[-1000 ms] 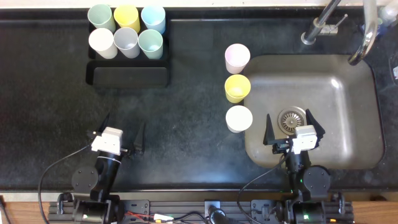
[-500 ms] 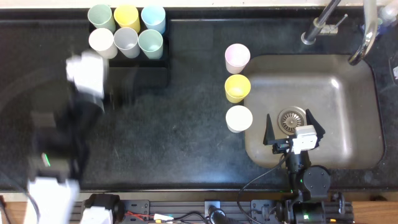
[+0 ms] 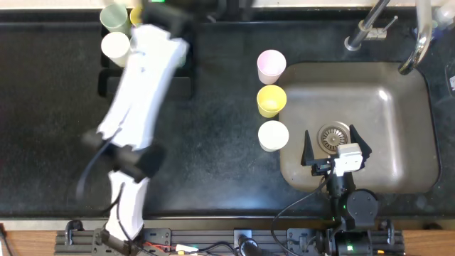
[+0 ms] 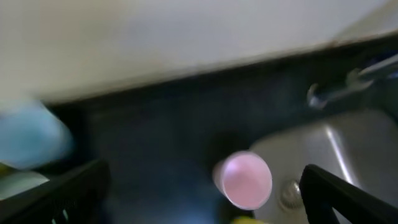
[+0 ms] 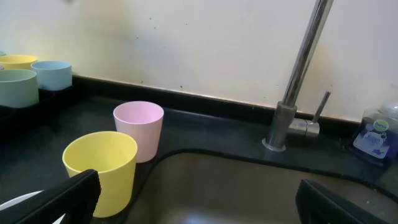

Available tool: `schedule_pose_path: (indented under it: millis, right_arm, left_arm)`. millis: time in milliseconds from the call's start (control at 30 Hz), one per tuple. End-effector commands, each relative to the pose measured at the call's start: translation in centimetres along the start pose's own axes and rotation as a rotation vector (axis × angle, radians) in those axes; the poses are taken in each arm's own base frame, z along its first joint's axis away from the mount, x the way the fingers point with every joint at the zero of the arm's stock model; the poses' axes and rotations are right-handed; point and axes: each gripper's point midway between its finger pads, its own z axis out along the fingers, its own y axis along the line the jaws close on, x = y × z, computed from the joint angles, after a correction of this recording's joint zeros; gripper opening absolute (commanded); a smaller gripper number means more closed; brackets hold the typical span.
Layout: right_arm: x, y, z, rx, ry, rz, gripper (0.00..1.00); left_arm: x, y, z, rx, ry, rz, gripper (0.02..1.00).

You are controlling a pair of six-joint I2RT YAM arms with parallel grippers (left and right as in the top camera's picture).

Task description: Store Cups

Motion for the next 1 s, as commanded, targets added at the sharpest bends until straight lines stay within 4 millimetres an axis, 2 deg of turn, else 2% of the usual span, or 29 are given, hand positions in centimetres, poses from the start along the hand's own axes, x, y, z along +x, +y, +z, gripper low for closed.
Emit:
schedule_pose_path:
  millis: [33,200,433,667,767,1000]
  right_arm:
    - [0.4,0.0,0.0,0.000,0.002,-0.003,0.996]
    - [0.4,0.0,0.0,0.000,0.002,-0.003,0.998]
    - [0.4,0.0,0.0,0.000,0.002,-0.003,0.998]
    - [0.4,0.0,0.0,0.000,0.002,-0.003,0.998]
    - [0.4,0.0,0.0,0.000,0.002,-0.003,0.998]
    - [0.4,0.0,0.0,0.000,0.002,-0.003,0.998]
  left_arm:
    - [3.3,-0.4,3.5,-0.092,0.083,-0.295,0.998]
    - [6.1,-1.9,6.6,-0.088,0.165,-0.357,0.998]
    - [8.7,-1.7,9.7,-0.100,0.252,-0.358,0.998]
    - [11.1,-0.6,10.2,-0.158,0.339,-0.357,0.996]
    - [11.4,-0.5,10.2,-0.164,0.348,-0.357,0.998]
    - [12.6,-0.2,11.6,-0.177,0.382,-0.357,0.998]
